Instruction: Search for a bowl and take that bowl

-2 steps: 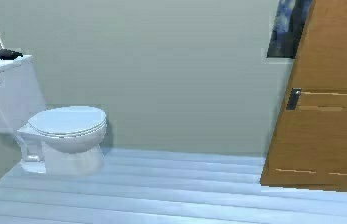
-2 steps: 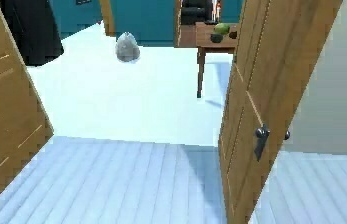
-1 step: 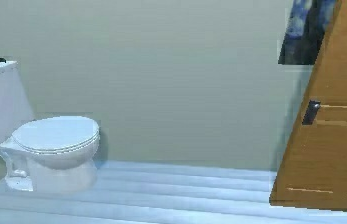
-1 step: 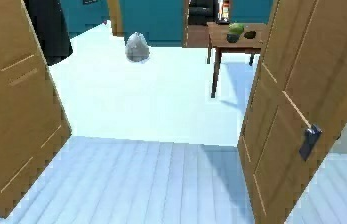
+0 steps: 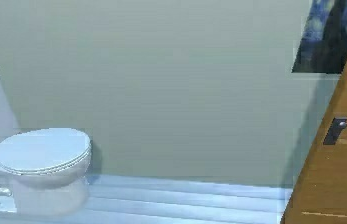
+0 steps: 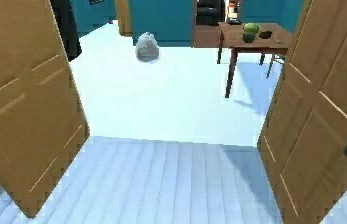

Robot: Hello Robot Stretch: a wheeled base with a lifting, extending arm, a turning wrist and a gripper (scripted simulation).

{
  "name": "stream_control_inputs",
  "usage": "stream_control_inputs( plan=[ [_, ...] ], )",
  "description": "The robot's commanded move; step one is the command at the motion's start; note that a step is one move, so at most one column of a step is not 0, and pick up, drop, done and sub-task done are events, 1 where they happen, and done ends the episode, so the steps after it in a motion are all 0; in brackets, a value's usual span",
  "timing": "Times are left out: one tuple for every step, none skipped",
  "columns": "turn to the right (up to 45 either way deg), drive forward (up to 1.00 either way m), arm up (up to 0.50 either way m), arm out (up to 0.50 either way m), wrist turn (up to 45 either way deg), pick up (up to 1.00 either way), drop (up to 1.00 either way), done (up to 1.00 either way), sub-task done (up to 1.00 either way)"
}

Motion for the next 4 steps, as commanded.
stream_control_inputs(
  plan=[
    [45.0, 0.00, 0.00, 0.00, 0.0, 0.00, 0.00, 0.00, 0.00],
    [45.0, 0.00, 0.00, 0.00, 0.0, 0.00, 0.00, 0.00, 0.00],
    [15.0, 0.00, 0.00, 0.00, 0.0, 0.00, 0.00, 0.00, 0.00],
    [0.0, 1.00, 0.00, 0.00, 0.0, 0.00, 0.00, 0.00, 0.00]
  ],
)
